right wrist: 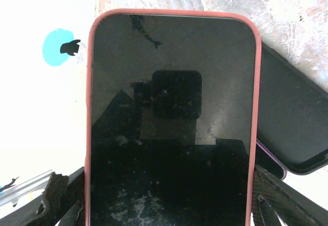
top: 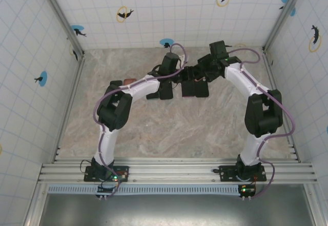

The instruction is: Take the phone out of the phone case

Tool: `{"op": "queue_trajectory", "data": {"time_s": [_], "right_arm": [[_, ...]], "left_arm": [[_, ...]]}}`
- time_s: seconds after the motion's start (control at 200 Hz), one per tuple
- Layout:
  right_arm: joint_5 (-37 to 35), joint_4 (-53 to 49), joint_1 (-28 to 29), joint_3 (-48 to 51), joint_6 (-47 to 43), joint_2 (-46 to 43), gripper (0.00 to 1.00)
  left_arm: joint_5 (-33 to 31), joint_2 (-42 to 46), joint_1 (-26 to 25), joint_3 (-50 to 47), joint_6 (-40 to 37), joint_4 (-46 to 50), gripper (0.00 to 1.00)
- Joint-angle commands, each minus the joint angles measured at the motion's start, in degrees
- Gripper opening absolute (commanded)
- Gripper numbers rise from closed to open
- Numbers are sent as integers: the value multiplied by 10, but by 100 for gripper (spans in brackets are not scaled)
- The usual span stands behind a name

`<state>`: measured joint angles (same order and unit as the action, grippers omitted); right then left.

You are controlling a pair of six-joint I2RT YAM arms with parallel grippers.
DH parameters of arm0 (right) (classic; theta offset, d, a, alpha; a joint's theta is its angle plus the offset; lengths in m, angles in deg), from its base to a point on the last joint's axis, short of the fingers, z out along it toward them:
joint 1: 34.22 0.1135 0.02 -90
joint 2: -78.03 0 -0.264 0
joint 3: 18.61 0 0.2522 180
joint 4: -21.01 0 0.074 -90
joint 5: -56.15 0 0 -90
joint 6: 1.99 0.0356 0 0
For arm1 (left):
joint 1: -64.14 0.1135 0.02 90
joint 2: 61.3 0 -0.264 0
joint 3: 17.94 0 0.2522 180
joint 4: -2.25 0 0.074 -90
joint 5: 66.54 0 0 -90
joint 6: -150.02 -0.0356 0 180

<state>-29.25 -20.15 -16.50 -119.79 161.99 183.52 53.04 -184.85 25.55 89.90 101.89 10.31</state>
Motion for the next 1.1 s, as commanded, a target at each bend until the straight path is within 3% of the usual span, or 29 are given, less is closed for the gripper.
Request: {"op": "queue_trajectory", "data": {"time_s": [0.0, 0.19, 0.32, 0.475, 0.611, 0.761, 0.911, 1.016, 1.096], "right_arm": [[9, 31, 7, 7, 13, -28, 53], [11, 31, 13, 9, 22, -30, 54], [14, 32, 15, 14, 23, -30, 56], [12, 38, 18, 18, 11, -31, 77], [-10, 36, 16, 11, -38, -40, 99], [-39, 27, 0, 23, -154, -60, 99], [47, 119, -35, 102, -327, -108, 97], [206, 247, -76, 193, -405, -151, 90], [308, 397, -103, 268, -394, -178, 85]], "left_arm": [[13, -7, -2, 21, -14, 4, 50], [16, -7, -2, 26, -19, 1, 27], [15, -2, -2, 27, -26, 6, 18], [12, 7, -1, 31, -47, 27, 8], [28, 21, 5, 31, -70, 47, 6], [73, 49, 26, 22, -99, 76, 5], [127, 92, 64, 0, -137, 112, 5], [172, 131, 93, -34, -155, 107, 4], [215, 160, 108, -58, -178, 101, 4]]}}
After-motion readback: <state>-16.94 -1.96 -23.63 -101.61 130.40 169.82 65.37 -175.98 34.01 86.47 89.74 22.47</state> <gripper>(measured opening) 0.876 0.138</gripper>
